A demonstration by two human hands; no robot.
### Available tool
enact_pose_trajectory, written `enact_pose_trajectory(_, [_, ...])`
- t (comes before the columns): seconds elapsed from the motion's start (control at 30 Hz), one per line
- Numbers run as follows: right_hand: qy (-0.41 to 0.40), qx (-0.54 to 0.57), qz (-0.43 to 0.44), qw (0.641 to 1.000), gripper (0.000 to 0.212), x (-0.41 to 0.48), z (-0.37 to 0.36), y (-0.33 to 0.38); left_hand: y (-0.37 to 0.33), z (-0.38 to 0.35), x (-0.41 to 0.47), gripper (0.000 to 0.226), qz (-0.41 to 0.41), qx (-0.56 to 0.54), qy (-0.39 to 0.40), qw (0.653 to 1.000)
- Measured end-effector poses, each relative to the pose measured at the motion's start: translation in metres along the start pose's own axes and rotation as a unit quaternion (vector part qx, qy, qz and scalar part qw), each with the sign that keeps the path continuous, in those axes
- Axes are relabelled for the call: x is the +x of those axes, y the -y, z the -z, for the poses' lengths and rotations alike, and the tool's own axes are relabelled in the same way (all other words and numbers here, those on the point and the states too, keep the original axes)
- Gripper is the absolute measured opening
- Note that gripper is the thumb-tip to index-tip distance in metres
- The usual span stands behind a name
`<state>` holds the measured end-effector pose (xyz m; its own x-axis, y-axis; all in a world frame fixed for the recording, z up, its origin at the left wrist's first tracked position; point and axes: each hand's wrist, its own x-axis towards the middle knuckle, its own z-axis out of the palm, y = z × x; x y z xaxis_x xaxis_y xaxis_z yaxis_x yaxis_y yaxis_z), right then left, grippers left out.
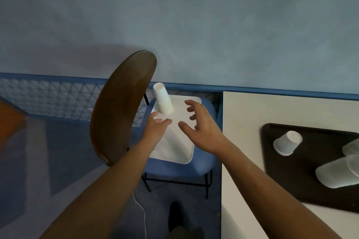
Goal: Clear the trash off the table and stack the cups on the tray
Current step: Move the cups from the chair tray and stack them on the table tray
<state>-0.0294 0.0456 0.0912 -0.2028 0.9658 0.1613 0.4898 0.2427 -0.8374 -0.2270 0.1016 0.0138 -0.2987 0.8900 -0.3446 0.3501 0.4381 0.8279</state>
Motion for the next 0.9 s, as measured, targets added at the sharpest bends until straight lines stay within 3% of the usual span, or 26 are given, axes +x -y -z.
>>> enact_pose_trajectory(0.13, [-0.002, -0.011, -0.048, 0.999, 0.065, 0.056, -0.034, -0.019, -0.012, 0.003, 0.083, 0.093, -0.022, 0.047, -0.025, 0.998])
enact_pose_trajectory(0.3, [-0.001, -0.026, -0.088, 0.996, 0.068, 0.108, -0.072, -0.044, -0.019, 0.004, 0.17, 0.112, 0.019, 0.045, 0.014, 0.999])
enact_pose_trajectory(0.6, [0.009, -0.055, -0.136, 0.989, 0.08, 0.157, -0.099, -0.079, 0.021, -0.031, 0.179, 0.084, -0.005, 0.042, 0.074, 0.996])
enact_pose_trajectory(0.67, [0.023, -0.059, -0.148, 0.987, 0.086, 0.162, -0.105, -0.083, 0.037, -0.044, 0.166, 0.058, 0.002, -0.05, 0.123, 0.991])
enact_pose_trajectory(0.7, [0.027, -0.063, -0.155, 0.986, 0.087, 0.162, -0.108, -0.086, 0.046, -0.052, 0.162, 0.048, -0.02, -0.046, 0.127, 0.991])
enact_pose_trajectory(0.77, [0.015, -0.072, -0.157, 0.985, 0.078, 0.157, -0.115, -0.092, 0.053, -0.062, 0.153, 0.044, -0.05, -0.113, 0.114, 0.986])
enact_pose_trajectory(0.83, [-0.009, -0.078, -0.156, 0.985, 0.064, 0.149, -0.117, -0.099, 0.056, -0.065, 0.144, 0.043, 0.0, -0.149, 0.116, 0.982])
enact_pose_trajectory(0.9, [-0.023, -0.072, -0.157, 0.985, 0.059, 0.14, -0.116, -0.103, 0.06, -0.068, 0.137, 0.036, 0.01, -0.097, 0.096, 0.991])
